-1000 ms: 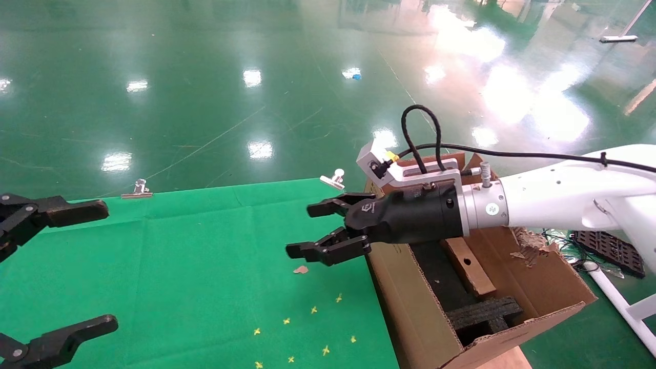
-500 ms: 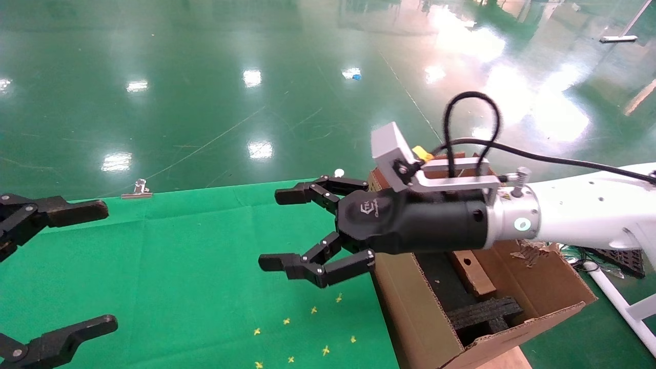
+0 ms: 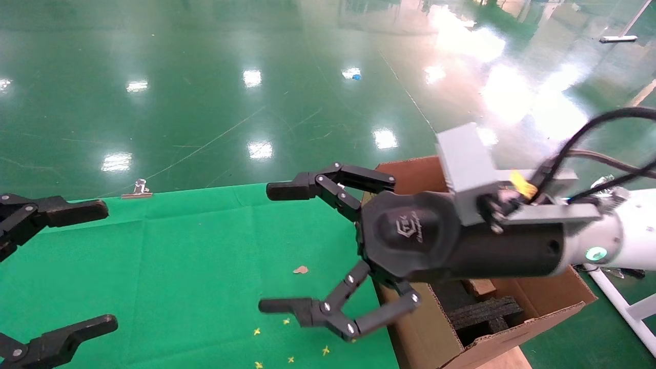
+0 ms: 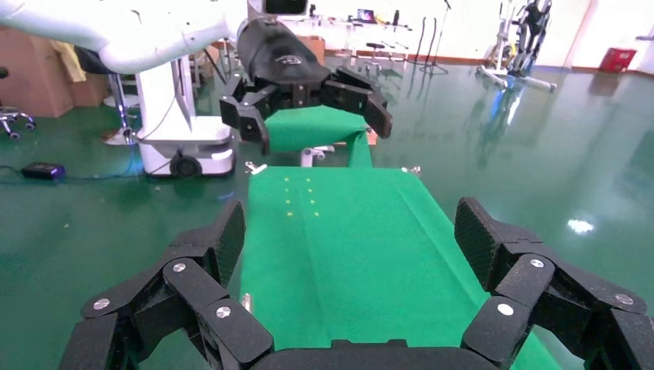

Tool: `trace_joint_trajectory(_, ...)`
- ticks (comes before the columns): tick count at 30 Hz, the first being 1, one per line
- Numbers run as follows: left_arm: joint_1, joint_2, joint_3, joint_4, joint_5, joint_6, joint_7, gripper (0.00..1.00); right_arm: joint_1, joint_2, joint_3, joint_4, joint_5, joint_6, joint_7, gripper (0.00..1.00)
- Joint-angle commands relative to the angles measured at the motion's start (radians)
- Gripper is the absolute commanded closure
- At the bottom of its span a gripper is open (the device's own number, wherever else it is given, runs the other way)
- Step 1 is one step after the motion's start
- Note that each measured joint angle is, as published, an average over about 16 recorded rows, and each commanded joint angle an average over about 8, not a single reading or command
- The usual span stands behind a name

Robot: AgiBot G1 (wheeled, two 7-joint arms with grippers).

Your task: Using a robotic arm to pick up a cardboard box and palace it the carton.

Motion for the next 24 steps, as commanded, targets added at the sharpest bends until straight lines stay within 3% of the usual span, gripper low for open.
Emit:
trace_joint_trajectory(1, 0.0, 0.0, 0.0, 0.0, 0.0, 0.0, 0.0, 0.0, -0.02, 0.005, 0.034, 0.025, 0.004, -0.006, -0.005, 0.0)
trace_joint_trajectory(24, 0.0, 0.0, 0.0, 0.0, 0.0, 0.0, 0.0, 0.0, -0.001, 0.001, 0.001, 0.001, 0.0, 0.0, -0.001, 0.0)
